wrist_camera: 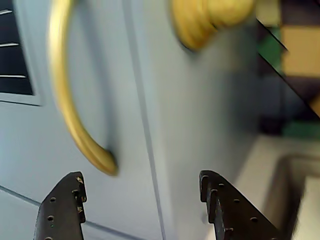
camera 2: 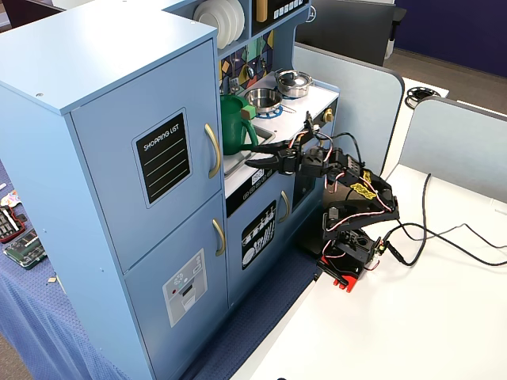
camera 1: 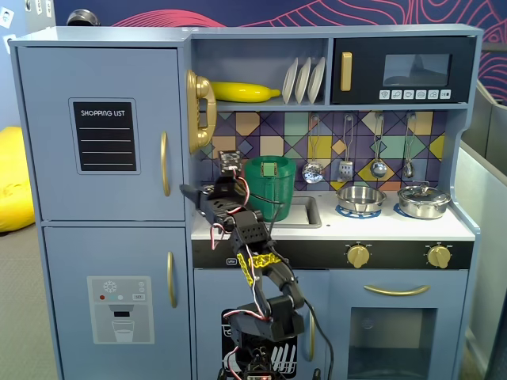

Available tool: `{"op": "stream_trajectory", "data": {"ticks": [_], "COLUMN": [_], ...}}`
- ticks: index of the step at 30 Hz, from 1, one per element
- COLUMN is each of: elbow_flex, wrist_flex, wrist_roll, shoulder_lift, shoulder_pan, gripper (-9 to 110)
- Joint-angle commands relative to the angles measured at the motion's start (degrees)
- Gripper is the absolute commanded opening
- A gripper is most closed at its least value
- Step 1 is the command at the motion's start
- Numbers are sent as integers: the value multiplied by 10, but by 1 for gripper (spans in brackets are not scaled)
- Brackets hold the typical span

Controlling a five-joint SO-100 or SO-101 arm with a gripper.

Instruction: Open the left cabinet door

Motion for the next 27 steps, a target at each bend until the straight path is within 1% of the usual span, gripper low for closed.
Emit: {"op": "stream_trajectory", "data": {"ticks": [1, 8, 14, 19, 27], "elbow_flex": [-49, -82, -109, -136, -177], "wrist_flex": [-44, -66, -64, -91, -136], "wrist_roll": [-29, -56, -68, -62, -104], "shoulder_lift": [-33, -86, -131, -170, -219], "shoulder_pan": [-22, -48, -51, -61, -101], "gripper": [24, 23, 26, 25, 25]}}
